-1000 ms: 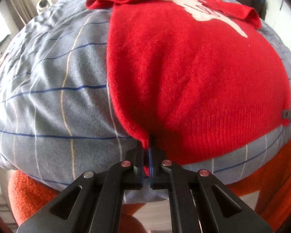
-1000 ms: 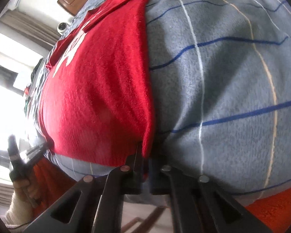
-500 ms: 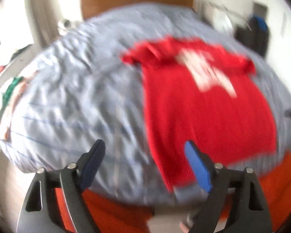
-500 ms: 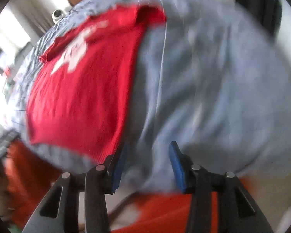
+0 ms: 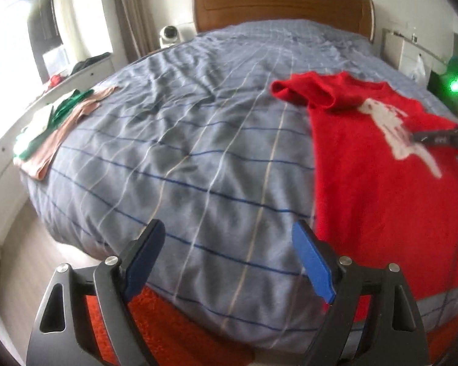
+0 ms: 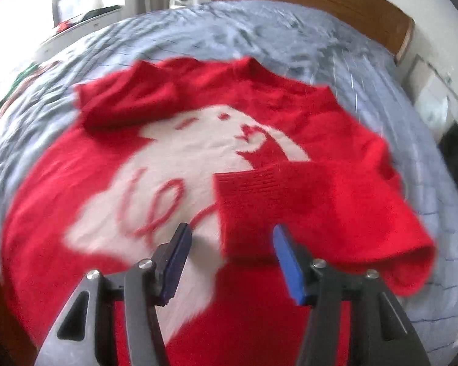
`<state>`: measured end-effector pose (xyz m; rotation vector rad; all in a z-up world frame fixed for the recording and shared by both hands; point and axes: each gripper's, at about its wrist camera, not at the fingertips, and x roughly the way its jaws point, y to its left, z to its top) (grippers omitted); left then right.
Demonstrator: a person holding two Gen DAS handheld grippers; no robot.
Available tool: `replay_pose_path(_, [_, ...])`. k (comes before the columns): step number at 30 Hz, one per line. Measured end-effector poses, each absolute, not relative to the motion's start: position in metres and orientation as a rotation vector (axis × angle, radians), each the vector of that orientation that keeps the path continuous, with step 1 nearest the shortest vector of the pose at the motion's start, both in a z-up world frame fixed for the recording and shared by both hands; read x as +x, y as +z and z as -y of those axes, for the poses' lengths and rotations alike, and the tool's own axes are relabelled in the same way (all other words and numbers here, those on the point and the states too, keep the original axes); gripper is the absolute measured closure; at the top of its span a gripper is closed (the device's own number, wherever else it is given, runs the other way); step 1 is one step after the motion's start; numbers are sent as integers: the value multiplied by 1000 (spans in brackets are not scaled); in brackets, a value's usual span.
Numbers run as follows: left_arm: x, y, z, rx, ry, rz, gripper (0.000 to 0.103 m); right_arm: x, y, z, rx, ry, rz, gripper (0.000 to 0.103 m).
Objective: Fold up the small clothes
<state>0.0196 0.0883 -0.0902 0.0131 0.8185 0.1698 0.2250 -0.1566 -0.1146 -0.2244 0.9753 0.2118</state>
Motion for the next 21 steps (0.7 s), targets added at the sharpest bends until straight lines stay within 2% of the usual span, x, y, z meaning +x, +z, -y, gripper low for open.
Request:
replay_pose_path(1, [20,-89,-89,8,172,-818,16,224,-110,168,-192,159,-951,92])
replay_pose_path(2, [23,-89,-91,-1,171,-817,16,224,-104,175,-141,109,-928,96])
replay_pose_path(7, [25,-92,-92,-14,156,-817,17,181,-46,297,214,-65,-790,96])
replay_pose_path(11, [26,-96,-85,-11,137,-835,17,117,-18,415,363,-275,-722,96])
replay_pose_path(16, [28,-98,-71,25,118,-839,17,52,-26,509,489,-445,-722,96])
replay_pose_path(21, [25,-100,-65,68,121,-839,17,13,-60,545,665,-476,-711,97])
